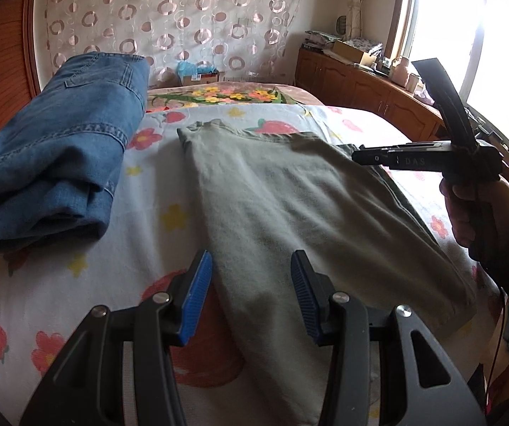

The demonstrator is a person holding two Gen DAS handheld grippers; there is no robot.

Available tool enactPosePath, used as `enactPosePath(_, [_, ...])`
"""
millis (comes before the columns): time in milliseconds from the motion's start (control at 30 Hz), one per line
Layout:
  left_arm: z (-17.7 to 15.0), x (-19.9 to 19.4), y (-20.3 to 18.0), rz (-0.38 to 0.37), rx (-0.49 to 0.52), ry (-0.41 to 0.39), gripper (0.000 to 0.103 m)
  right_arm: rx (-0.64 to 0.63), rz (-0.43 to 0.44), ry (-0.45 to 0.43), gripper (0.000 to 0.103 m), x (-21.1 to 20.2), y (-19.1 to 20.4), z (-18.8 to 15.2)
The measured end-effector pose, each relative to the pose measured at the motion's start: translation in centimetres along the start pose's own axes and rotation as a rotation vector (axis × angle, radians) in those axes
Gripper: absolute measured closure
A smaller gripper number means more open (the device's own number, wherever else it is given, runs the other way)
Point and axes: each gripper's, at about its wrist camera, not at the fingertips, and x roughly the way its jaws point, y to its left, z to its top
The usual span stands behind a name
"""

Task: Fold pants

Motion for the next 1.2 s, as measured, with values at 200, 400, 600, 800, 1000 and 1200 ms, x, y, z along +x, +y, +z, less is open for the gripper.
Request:
enactPosePath(200, [-0.1,0.2,0.1,0.005,0.003,0.007,0.058,-0.02,-0.015,-0.051,0.102,-1.0,0.2,0.2])
enactPosePath(400, [-0.1,0.3,0.0,0.012,0.003,0.017,0.058,-0.006,-0.062,-0.07,0.102,-1.8,-0.4,0.7])
enactPosePath(600, [0.1,0.0,-0.3,0.026,0.01,0.005,0.058,-0.009,-0.087,-0.02,0.095,-1.3,-0.2,0.0])
enactPosePath(800, [-0.1,-2.3,-0.8,0.019,0.011,-0.039,0.058,-0.006,-0.074,-0.093,0.065,-6.1,0.9,-1.9])
enactPosePath(1000, [-1.1,-4.9,-1.6,0.016,0.019,-0.076,0.058,0.006,-0.046,-0.153,0.059,-11.3,2.7,-4.9])
enactPosePath(1200, [-2.4,-6.7,-2.2,0.029,0.026,-0.092,0.058,-0.014,-0.04,-0.18,0.059,-14.2,5.2,-8.4])
